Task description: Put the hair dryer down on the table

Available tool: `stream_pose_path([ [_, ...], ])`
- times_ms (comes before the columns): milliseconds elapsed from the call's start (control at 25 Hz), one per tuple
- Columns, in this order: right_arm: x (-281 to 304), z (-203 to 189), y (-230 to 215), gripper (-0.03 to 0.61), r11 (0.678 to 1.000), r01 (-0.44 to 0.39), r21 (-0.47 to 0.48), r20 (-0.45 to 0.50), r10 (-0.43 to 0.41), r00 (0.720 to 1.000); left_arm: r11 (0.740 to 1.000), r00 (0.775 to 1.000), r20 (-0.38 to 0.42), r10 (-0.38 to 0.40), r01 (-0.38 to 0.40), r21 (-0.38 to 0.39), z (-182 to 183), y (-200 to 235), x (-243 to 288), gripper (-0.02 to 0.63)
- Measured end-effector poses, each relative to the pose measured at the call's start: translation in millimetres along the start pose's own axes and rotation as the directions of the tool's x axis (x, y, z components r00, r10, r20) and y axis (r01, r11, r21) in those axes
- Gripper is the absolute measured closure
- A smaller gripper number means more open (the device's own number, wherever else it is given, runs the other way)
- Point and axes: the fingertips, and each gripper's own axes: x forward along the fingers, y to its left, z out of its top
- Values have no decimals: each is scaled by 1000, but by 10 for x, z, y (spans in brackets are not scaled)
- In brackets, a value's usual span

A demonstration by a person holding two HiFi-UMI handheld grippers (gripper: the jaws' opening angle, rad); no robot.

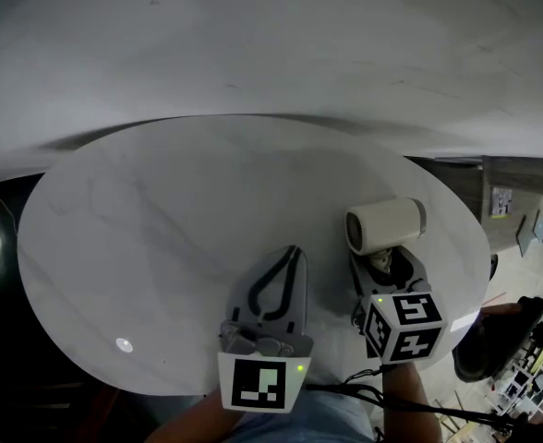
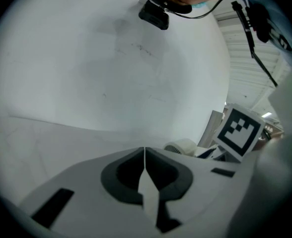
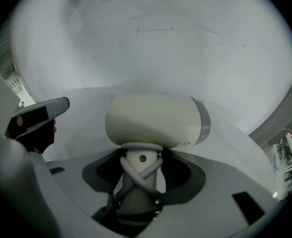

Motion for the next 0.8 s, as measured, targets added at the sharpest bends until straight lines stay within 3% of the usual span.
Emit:
stream_pose_path([
  [280, -101, 34, 27, 327, 998, -49, 46, 30, 48, 998, 999, 1000, 22, 7, -8, 34, 104, -54, -144, 601],
  [520, -462, 210, 121, 324, 999, -49, 16, 163, 46, 986, 998, 998, 70, 4, -8, 63, 261, -210, -304, 601],
  [640, -736, 323, 232, 325, 996, -87, -7, 271, 85, 959, 997, 996, 85, 2, -9, 77, 330, -352, -425, 601],
  [800, -1171, 437, 448, 333, 986, -157, -57, 432, 166, 886, 995, 991, 131, 6, -20, 102, 461, -584, -636, 601],
])
